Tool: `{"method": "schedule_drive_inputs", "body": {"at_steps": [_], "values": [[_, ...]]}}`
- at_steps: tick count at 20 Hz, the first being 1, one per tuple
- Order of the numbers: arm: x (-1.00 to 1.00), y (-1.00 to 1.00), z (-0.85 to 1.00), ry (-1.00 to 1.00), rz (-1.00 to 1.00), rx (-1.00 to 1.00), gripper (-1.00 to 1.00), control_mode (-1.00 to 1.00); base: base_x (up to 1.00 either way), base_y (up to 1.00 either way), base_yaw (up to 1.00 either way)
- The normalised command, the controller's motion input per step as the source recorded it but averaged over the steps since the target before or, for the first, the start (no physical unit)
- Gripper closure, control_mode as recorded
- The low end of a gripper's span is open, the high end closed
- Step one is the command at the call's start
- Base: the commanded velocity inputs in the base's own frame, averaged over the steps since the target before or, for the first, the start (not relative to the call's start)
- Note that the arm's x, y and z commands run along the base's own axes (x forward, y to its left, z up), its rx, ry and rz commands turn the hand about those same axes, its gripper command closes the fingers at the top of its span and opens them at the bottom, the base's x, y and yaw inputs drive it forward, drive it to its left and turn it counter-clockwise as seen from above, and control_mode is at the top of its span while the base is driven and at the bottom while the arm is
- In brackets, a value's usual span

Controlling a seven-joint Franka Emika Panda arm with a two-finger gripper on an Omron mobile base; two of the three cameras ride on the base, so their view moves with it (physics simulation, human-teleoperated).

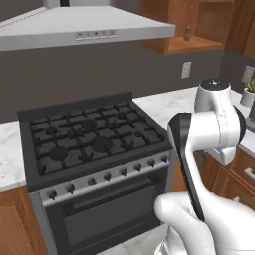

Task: Pick the jar and candle from the dining table and place them in the open cabinet. Close the cabinet after placing the objects.

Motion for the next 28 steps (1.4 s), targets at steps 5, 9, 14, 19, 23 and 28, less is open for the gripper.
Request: {"method": "schedule_drive_inputs", "body": {"at_steps": [5,9,14,19,23,28], "values": [[0.0,0.0,0.0,0.0,0.0,0.0,1.0,1.0,0.47,-0.38,0.0],[0.0,0.0,0.0,0.0,0.0,0.0,1.0,1.0,0.45,-0.36,0.0],[0.0,0.0,0.0,0.0,0.0,0.0,1.0,1.0,0.44,-0.33,0.0],[0.0,0.0,0.0,0.0,0.0,0.0,1.0,1.0,0.42,-0.31,0.0],[0.0,0.0,0.0,0.0,0.0,0.0,1.0,1.0,0.39,-0.3,0.01],[0.0,0.0,0.0,0.0,0.0,0.0,1.0,1.0,0.36,-0.28,0.03]]}}
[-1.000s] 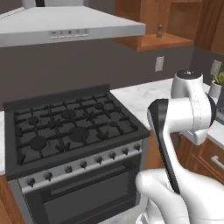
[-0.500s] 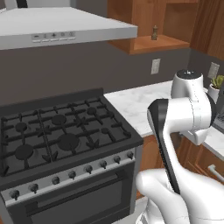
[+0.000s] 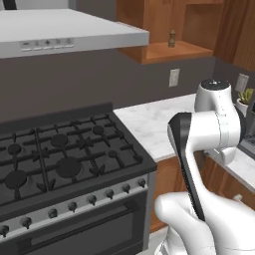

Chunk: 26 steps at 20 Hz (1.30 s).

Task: Pick the jar and candle from the dining table and place them in the open cabinet. Close the cabinet after placing the objects.

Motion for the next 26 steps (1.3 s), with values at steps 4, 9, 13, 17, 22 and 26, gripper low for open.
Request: {"method": "schedule_drive_inputs", "body": {"at_steps": [4,9,13,17,22,26], "values": [[0.0,0.0,0.0,0.0,0.0,0.0,1.0,1.0,0.35,-0.29,0.05],[0.0,0.0,0.0,0.0,0.0,0.0,1.0,1.0,0.34,-0.29,0.06],[0.0,0.0,0.0,0.0,0.0,0.0,1.0,1.0,0.32,-0.29,0.06],[0.0,0.0,0.0,0.0,0.0,0.0,1.0,1.0,0.34,-0.25,0.05],[0.0,0.0,0.0,0.0,0.0,0.0,1.0,1.0,0.34,-0.23,0.06],[0.0,0.0,0.0,0.0,0.0,0.0,1.0,1.0,0.28,-0.26,0.08]]}}
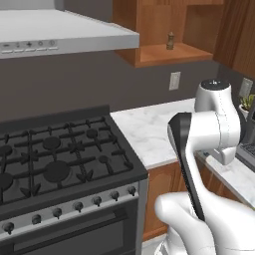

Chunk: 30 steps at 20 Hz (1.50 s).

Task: Pick the jar and candle from the dining table and place them in the open cabinet. Close the cabinet after placing the objects.

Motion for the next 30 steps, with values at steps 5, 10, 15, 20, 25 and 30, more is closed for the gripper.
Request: {"method": "schedule_drive_inputs", "body": {"at_steps": [5,10,15,20,25,30], "values": [[0.0,0.0,0.0,0.0,0.0,0.0,1.0,1.0,0.22,-0.32,0.09],[0.0,0.0,0.0,0.0,0.0,0.0,1.0,1.0,0.27,-0.27,0.09],[0.0,0.0,0.0,0.0,0.0,0.0,1.0,1.0,0.27,-0.27,0.09],[0.0,0.0,0.0,0.0,0.0,0.0,1.0,1.0,0.25,-0.28,0.09],[0.0,0.0,0.0,0.0,0.0,0.0,1.0,1.0,0.24,-0.29,0.09],[0.0,0.0,0.0,0.0,0.0,0.0,1.0,1.0,0.26,-0.28,0.08]]}}
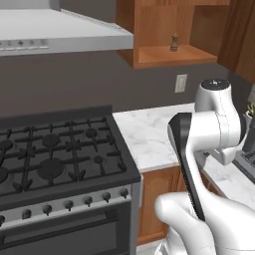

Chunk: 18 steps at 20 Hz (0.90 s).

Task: Pick the jar and candle from the dining table and place them in the open cabinet. Close the cabinet after placing the objects.

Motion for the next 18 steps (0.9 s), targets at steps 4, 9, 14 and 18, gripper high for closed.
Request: {"method": "schedule_drive_inputs", "body": {"at_steps": [4,9,14,18], "values": [[0.0,0.0,0.0,0.0,0.0,0.0,1.0,1.0,0.25,-0.29,0.09],[0.0,0.0,0.0,0.0,0.0,0.0,1.0,1.0,0.28,-0.29,0.08],[0.0,0.0,0.0,0.0,0.0,0.0,1.0,1.0,0.31,-0.27,0.07],[0.0,0.0,0.0,0.0,0.0,0.0,1.0,1.0,0.31,-0.27,0.06]]}}
